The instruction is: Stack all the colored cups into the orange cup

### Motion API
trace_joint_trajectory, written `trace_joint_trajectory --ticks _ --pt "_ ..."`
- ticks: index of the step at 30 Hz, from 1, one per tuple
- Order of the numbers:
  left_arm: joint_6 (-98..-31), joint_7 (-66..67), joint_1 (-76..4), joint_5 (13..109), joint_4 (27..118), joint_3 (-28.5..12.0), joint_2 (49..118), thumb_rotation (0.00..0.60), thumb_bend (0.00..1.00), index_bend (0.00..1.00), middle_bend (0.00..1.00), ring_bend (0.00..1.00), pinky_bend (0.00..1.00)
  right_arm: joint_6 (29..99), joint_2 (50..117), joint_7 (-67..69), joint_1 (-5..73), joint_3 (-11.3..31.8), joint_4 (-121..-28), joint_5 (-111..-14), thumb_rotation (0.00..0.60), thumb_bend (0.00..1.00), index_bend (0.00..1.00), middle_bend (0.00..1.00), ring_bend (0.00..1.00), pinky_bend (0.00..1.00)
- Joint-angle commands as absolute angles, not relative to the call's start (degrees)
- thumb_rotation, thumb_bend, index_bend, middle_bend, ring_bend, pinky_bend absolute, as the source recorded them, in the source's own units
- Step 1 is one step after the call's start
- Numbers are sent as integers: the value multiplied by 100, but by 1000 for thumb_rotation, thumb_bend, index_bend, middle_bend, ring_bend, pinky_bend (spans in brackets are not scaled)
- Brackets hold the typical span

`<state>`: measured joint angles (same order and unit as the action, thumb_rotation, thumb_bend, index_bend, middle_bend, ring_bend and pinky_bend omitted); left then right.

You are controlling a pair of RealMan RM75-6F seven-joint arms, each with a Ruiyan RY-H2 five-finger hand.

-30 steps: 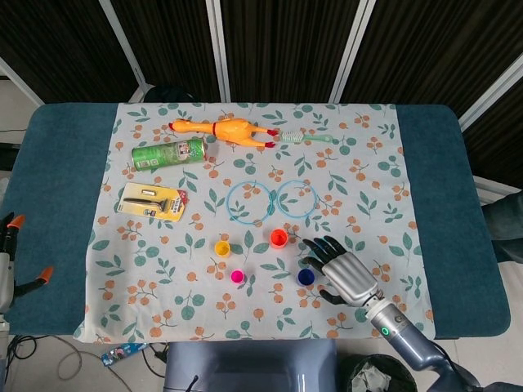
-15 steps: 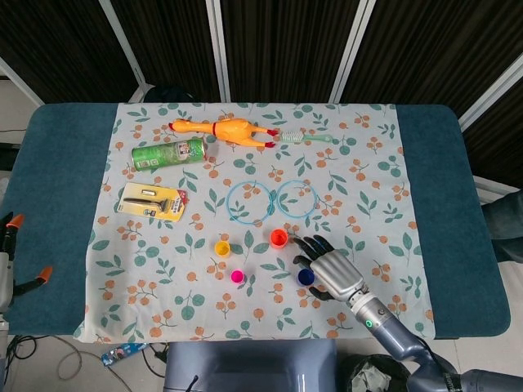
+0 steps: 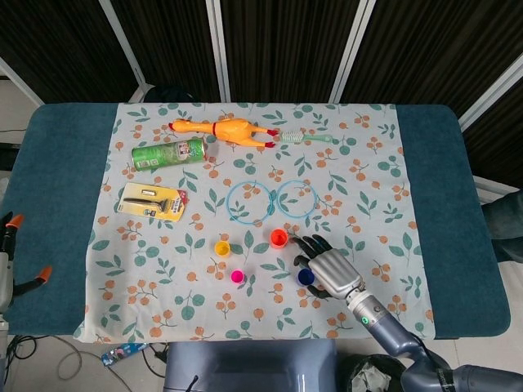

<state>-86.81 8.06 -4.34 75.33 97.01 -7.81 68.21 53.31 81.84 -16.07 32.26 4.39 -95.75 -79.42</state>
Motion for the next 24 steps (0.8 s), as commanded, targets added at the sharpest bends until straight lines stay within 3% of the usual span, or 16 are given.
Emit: trace_joint_trajectory --ticks 1,19,24 --pt "-8684 800 -432 7526 9699 -786 6819 600 164 83 0 0 0 5342 8212 -1593 3236 423 -9537 -7925 600 369 339 0 0 67" --pt "-8653 817 -443 7502 9694 -783 6817 600 164 85 0 0 0 5389 8277 -1492 3268 324 -9359 -7834 600 369 386 0 0 67" --pt "-8660 837 -443 7499 9701 -784 6821 600 164 85 0 0 0 5405 8259 -1461 3282 323 -9351 -7822 600 369 438 0 0 67"
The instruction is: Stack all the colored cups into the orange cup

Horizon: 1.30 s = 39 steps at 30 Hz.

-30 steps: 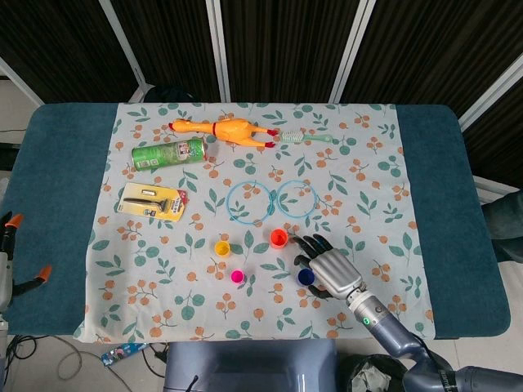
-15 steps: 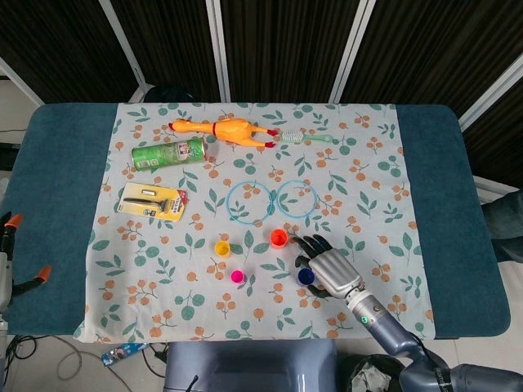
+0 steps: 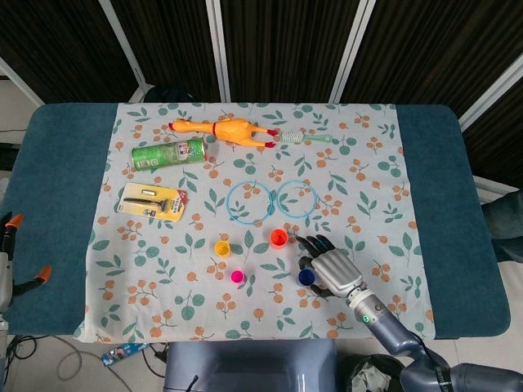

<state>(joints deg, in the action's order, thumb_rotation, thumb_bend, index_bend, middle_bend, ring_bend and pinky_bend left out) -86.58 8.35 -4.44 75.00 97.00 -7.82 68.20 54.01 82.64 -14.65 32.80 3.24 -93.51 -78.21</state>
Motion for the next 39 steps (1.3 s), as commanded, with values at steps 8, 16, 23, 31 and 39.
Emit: trace_joint_trajectory --ticks 8,16,23,31,39 --pt "-8660 838 -441 7526 9715 -764 6816 600 164 85 0 0 0 5424 8254 -1425 3299 305 -9372 -7823 600 369 467 0 0 67" --pt "-8654 823 -438 7485 9718 -782 6798 600 164 87 0 0 0 5447 8171 -1441 3357 383 -9484 -7787 600 369 469 0 0 67" --pt "-8660 797 -433 7488 9723 -785 6784 600 164 87 0 0 0 5254 7742 -1511 3624 786 -9949 -7444 600 369 470 0 0 67" --pt "-8665 790 -433 7500 9719 -782 6787 600 163 87 0 0 0 4819 7486 -1900 4208 1386 -10116 -6623 600 369 469 0 0 67" --pt "-8688 750 -423 7489 9712 -802 6770 600 164 87 0 0 0 4524 7780 -2228 4782 1615 -9779 -5676 600 369 469 0 0 67"
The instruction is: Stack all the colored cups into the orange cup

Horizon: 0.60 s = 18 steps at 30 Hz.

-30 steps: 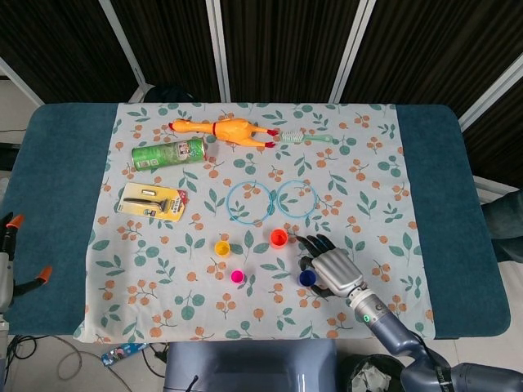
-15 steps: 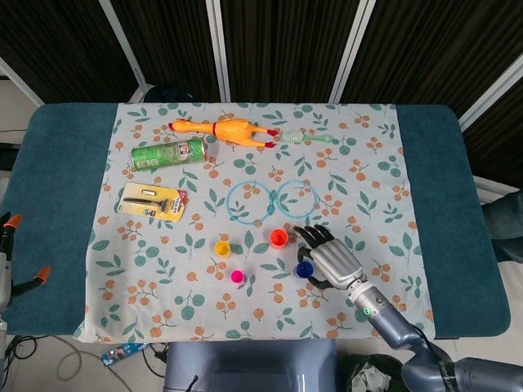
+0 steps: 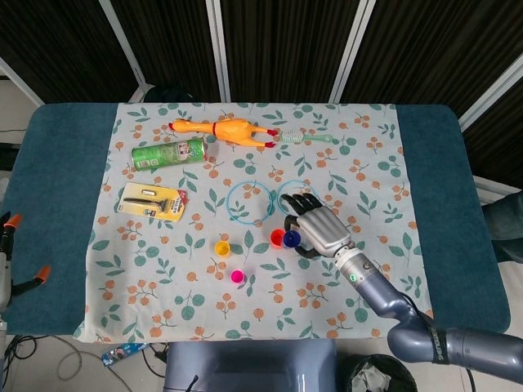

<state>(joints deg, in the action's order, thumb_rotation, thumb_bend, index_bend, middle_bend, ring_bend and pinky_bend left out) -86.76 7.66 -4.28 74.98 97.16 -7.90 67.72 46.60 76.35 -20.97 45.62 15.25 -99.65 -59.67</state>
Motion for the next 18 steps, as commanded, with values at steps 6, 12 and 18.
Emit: trace_joint_trajectory --ticks 6,12,18 --pt "-8651 773 -435 7427 9687 -818 6776 600 164 86 0 0 0 4417 8072 -2244 5051 1619 -9380 -5232 600 369 469 0 0 67" --pt "-8741 824 -419 7361 9656 -883 6804 600 164 86 0 0 0 4474 8256 -2249 5159 1484 -9223 -5147 600 369 469 0 0 67" --pt "-8749 834 -416 7339 9657 -895 6807 600 164 86 0 0 0 4561 8389 -2208 5201 1372 -9145 -5182 600 369 470 0 0 67"
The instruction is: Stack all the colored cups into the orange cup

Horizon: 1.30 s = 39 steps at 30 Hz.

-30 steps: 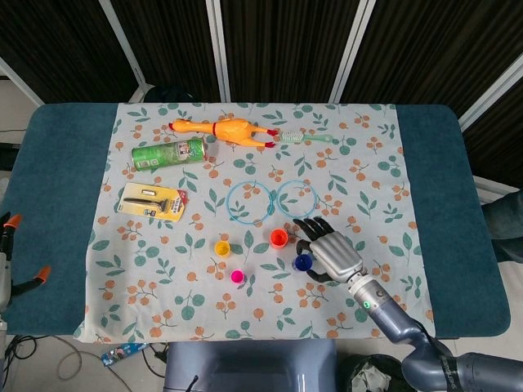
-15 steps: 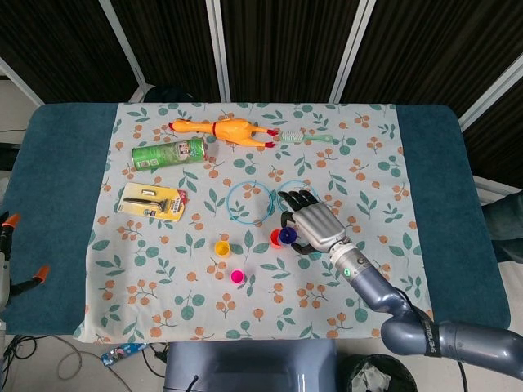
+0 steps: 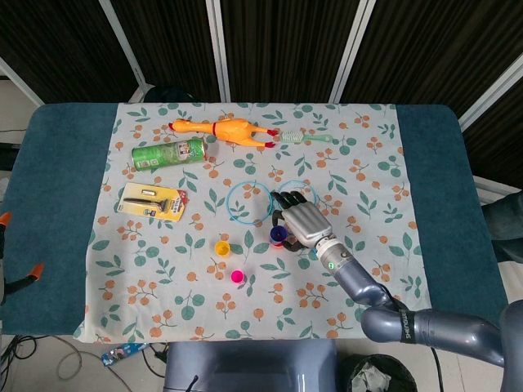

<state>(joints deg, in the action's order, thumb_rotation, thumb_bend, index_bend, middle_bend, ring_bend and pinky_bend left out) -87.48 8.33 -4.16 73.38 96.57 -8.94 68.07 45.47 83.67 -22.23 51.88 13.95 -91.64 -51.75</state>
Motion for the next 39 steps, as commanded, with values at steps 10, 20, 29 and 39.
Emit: trace_joint_trajectory --ticks 10,20,29,39 --pt "-8746 820 -416 7332 9654 -903 6802 600 164 87 0 0 0 4625 8490 -2191 5246 1272 -9018 -5117 600 369 279 0 0 67" --pt "-8735 803 -415 7323 9658 -906 6786 600 164 87 0 0 0 5019 8165 -2505 5150 1150 -9312 -4869 600 370 0 0 0 67" --pt "-8684 693 -415 7343 9694 -892 6732 600 164 86 0 0 0 6211 6885 -2370 4363 1092 -10357 -5475 600 370 0 0 0 67" --pt "-8440 331 -491 7670 9713 -728 6616 600 155 83 0 0 0 8170 6459 -1426 2567 22 -10012 -7318 600 370 0 0 0 67"
